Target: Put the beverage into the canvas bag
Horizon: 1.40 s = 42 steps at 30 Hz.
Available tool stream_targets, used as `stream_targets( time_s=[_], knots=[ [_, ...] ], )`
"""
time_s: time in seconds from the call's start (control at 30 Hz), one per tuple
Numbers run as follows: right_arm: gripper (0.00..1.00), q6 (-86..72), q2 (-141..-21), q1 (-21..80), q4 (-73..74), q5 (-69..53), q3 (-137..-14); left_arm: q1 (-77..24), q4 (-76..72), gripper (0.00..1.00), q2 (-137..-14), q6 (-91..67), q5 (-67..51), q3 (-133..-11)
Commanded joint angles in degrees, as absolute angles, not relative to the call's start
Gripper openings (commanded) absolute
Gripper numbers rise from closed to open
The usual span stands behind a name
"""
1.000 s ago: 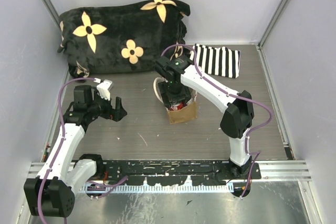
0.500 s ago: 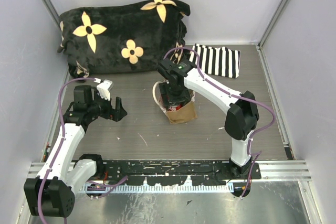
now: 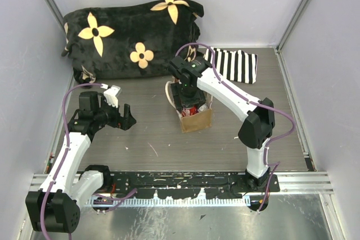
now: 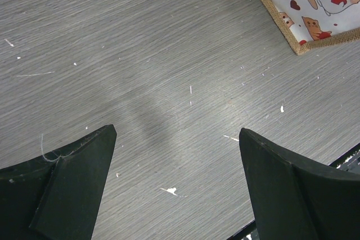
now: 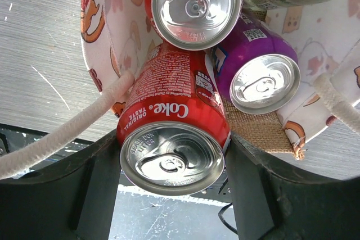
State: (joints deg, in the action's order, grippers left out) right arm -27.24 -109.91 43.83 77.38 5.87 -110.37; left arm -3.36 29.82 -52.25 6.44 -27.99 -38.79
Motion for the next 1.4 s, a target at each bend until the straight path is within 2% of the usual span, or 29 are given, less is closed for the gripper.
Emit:
stream_targets(
  time_s=[0.0, 0.8, 1.13, 1.37],
  knots=[
    [0.01, -27.53, -108.73, 42.5, 76.35, 10.16, -111.48, -3.03, 27.95, 0.98, -50.92, 7.32, -28.92, -37.57],
    [0.01, -28.38, -104.26, 38.4, 72.56, 8.09, -106.72, -3.12, 27.95, 0.98, -51.81, 7.29, -29.0, -37.87],
    [0.01, -29.02, -101.64, 37.66, 69.34, 6.58, -100.13, -3.08, 28.15, 0.98, -51.23, 7.38, -29.09, -37.77],
    [0.01, -31.33, -99.18, 36.97, 64.95, 2.02, -99.56, -3.08, 28.15, 0.98, -51.52, 7.47, -29.09, -37.86]
  ],
)
